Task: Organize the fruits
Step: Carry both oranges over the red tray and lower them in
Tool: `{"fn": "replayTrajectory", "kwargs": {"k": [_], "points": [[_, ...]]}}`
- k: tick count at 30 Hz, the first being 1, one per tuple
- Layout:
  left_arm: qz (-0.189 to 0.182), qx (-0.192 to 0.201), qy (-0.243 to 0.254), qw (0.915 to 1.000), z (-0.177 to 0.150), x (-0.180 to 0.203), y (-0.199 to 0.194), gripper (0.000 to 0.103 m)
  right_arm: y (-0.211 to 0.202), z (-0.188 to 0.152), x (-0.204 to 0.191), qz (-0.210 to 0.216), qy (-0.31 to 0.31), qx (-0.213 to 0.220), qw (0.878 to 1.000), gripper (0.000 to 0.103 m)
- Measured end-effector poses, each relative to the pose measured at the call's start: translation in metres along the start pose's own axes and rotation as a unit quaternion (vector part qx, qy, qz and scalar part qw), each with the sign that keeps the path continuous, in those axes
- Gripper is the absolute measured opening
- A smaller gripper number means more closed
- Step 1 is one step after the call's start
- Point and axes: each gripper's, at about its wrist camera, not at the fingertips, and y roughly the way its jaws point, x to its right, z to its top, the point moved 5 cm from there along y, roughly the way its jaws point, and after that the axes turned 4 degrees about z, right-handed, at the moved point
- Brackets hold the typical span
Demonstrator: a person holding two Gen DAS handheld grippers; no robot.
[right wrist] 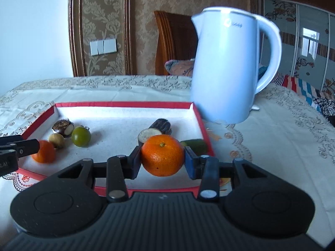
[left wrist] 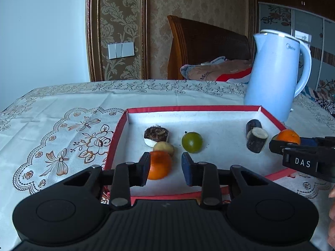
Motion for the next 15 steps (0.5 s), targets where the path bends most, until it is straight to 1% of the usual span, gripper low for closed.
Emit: {"fn": "replayTrajectory", "kwargs": {"k": [4,10,15], "points": [[0.002,-0.013,-0.007,0.9999,0.0,-0.001,0.012,0.032,0.013,-0.002,-0.005,0.01,-0.002,-0.019,1.0,0.04],[0.008,-0.01,-0.01,0.9999,0.001,-0.003,0.017,0.032,0.032,-0.005,-0.015,0.02,-0.01,-0.046,0.999,0.04],[0.02,-0.009,-0.01,0.9997,0.003,-0.005,0.021,0.032,0.043,-0.004,-0.019,0.012,-0.013,-0.053,0.998,0.04]]}}
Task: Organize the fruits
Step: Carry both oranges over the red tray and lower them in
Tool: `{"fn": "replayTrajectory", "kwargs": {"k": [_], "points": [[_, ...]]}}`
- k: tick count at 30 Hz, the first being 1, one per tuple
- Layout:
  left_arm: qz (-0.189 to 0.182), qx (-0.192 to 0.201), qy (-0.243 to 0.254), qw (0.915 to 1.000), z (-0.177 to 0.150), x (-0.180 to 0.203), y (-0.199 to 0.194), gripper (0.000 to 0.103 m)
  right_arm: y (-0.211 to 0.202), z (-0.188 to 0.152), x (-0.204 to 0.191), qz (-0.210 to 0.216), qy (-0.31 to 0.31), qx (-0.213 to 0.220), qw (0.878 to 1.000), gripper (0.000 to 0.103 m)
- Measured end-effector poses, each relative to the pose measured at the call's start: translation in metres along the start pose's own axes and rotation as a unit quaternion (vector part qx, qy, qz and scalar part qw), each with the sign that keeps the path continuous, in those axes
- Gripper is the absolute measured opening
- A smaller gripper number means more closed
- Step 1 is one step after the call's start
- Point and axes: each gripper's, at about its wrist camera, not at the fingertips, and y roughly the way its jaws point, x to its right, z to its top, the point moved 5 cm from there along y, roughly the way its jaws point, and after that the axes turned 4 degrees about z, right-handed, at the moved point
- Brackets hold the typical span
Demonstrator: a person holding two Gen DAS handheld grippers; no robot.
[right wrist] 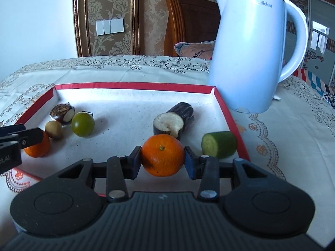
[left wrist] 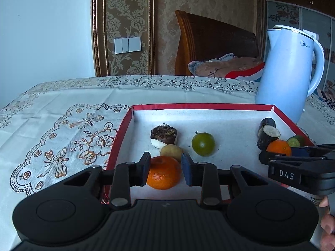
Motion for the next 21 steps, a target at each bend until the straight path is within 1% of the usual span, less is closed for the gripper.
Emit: {"fn": "replayTrajectory", "kwargs": {"k": [4,8,14,21], "points": [[0.017,-0.002,-0.003,0.9998,0.002,-0.003,0.007,0.032,0.008,0.003,-0.002,-0.011,-0.006,0.001,1.0,0.04],[0.025,-0.005,-0.003,0.9997,0.003,-0.004,0.013,0.032,0.012,0.007,-0.001,-0.015,0.001,0.004,1.0,0.04],[0.027,-0.005,-0.012,0.9996,0.004,-0.005,0.019,0.031,0.016,0.007,-0.002,-0.024,0.002,0.009,1.0,0.04],[0.028,-0.003,-0.013,0.9995,0.005,-0.005,0.021,0.031,0.01,0.004,0.001,-0.016,0.034,0.009,0.999,0.04]]}}
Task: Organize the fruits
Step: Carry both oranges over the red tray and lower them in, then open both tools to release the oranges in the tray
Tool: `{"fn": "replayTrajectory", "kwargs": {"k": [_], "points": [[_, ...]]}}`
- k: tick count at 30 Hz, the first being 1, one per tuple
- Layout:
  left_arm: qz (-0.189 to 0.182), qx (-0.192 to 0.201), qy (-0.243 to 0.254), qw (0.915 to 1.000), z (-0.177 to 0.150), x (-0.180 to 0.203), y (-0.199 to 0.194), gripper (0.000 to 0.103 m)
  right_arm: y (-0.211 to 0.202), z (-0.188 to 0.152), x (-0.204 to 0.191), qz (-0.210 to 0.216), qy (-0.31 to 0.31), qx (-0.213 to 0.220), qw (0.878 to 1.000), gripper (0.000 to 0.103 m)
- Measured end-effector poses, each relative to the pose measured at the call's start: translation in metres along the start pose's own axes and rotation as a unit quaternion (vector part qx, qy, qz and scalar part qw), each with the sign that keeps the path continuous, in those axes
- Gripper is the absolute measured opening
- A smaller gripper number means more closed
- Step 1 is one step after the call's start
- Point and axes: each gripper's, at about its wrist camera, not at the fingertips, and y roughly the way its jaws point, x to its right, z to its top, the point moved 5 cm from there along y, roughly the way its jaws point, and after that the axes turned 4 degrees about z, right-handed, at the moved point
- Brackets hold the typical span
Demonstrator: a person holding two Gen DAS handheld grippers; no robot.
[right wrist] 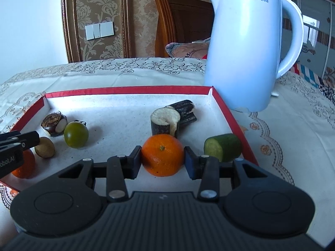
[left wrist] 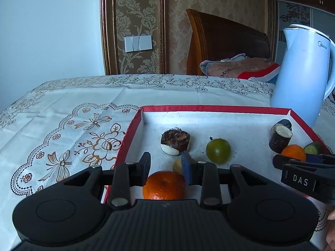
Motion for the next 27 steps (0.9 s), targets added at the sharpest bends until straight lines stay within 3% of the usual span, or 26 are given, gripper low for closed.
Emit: {"fn": "replayTrajectory", "kwargs": {"k": [7,18,23,27], "points": [[-0.001,-0.001,-0.005,1.0,0.0,-0.001,0.001,0.031,0.002,-0.001,-0.002,-0.004,-0.002,0.0,1.0,0.04],[0.008,0.002,-0.007,0.9999,0.002,-0.002,0.004,0.031,0.02,0.01,0.005,-0.048,-0.004,0.014,0.999,0.04],[0.009,0.001,-0.012,0.9999,0.003,-0.004,0.005,0.031,0.02,0.012,0.01,-0.043,0.008,0.008,0.999,0.041],[0.006,0.0,-0.014,0.9999,0.002,-0.004,0.005,0.031,0.017,0.01,0.006,-0.028,0.004,0.001,1.0,0.057]]}}
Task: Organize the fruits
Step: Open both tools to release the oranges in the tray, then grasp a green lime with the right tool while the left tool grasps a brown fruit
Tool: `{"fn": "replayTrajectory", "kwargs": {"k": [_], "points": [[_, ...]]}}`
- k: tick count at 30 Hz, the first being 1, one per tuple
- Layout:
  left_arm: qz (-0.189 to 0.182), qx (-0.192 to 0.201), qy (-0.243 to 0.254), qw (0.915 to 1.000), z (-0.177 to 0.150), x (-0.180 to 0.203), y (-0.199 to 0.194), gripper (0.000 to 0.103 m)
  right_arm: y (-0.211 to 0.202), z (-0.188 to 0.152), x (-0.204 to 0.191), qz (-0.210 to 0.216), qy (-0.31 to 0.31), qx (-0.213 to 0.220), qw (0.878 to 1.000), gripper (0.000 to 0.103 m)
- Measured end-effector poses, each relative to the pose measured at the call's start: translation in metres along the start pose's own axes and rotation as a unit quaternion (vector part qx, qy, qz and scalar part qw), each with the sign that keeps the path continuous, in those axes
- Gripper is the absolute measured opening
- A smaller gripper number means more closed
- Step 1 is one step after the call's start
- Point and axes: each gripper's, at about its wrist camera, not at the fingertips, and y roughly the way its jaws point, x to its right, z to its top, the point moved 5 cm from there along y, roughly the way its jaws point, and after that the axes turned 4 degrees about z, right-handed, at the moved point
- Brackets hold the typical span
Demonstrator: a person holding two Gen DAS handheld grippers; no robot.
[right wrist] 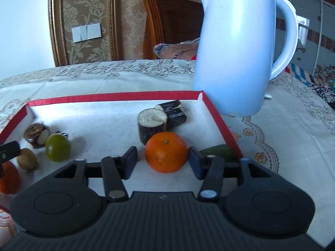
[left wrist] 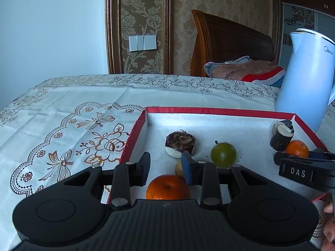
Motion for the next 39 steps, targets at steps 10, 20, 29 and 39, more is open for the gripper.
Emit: {"fn": "replayTrajectory", "kwargs": {"k": [10,20,29,39], "points": [[-0.01,-0.005,-0.01,0.9999,-0.002,-0.005,-0.005,0.032,-0.029,-0.007,-0.007,0.04,-0.001,0.018,0.999,0.077],[-0.019,-0.011,-0.012,0.9997,-0.005,-0.006,-0.01,0.032,-0.05,-0.008,-0.003,0.033,-0.008,0.054,0.998,0.093],[-0.014,0.011,-0.015,0.9997,-0.006,-0.01,-0.024,0.055,-0.077,-0.02,0.009,0.042,0.008,0.075,0.996,0.093],[-0.031,0.033,-0.031,0.9985,-0.022,-0.03,-0.066,0.058,-0.123,-0.057,0.001,0.101,-0.035,0.073,0.992,0.093]]}}
